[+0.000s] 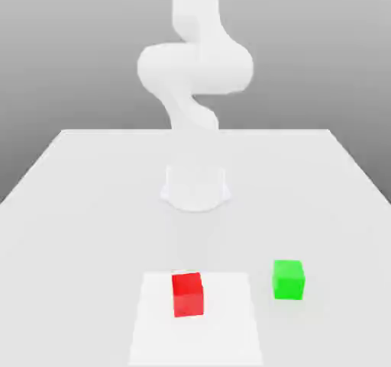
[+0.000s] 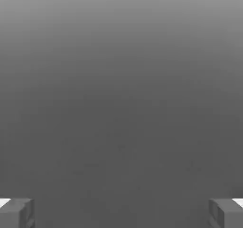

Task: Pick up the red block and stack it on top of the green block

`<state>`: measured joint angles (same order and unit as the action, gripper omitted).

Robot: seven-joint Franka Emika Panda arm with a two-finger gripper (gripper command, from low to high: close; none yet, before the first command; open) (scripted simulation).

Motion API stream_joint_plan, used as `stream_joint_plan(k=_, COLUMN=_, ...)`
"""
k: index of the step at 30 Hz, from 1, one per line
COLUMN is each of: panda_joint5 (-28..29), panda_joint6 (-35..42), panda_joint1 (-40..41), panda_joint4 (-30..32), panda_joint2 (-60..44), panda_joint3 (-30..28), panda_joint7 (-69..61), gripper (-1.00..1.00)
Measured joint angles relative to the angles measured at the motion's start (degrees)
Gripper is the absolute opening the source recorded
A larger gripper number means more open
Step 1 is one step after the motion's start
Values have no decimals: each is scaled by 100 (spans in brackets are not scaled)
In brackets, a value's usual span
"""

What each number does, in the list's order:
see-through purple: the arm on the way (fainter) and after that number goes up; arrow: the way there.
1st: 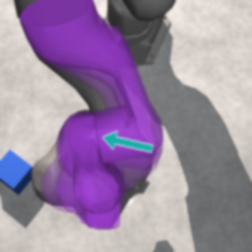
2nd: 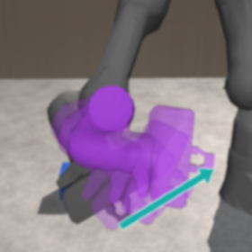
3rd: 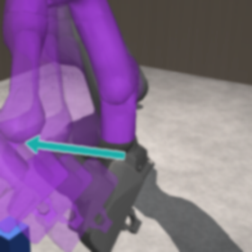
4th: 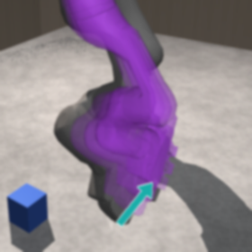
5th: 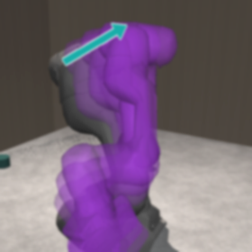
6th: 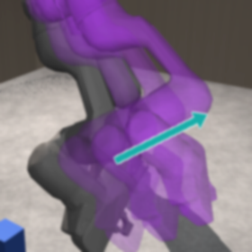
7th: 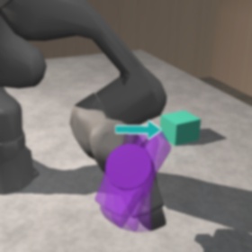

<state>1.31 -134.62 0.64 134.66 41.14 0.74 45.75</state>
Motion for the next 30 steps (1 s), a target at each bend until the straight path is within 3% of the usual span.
stream_joint_plan(k=11, panda_joint5=440, panda_joint6=-1415, panda_joint1=212, panda_joint4=1395, panda_joint2=-2406, panda_joint3=37, panda_joint7=-200, gripper=0)
stream_joint_plan(k=18, panda_joint5=95, panda_joint6=-2302, panda_joint1=159, panda_joint4=2262, panda_joint2=-3839, panda_joint3=-83, panda_joint7=-767, gripper=0)
stream_joint_plan(k=25, panda_joint5=-137, panda_joint6=-3453, panda_joint1=169, panda_joint4=2294, panda_joint2=-5260, panda_joint3=-48, panda_joint7=-996, gripper=0)
stream_joint_plan(k=26, panda_joint5=-111, panda_joint6=-3607, panda_joint1=177, panda_joint4=2270, panda_joint2=-5444, panda_joint3=-46, panda_joint7=-983, gripper=-100)
stream_joint_plan(k=30, panda_joint5=-103, panda_joint6=-3605, panda_joint1=177, panda_joint4=2270, panda_joint2=-5444, panda_joint3=-44, panda_joint7=-974, gripper=-100)
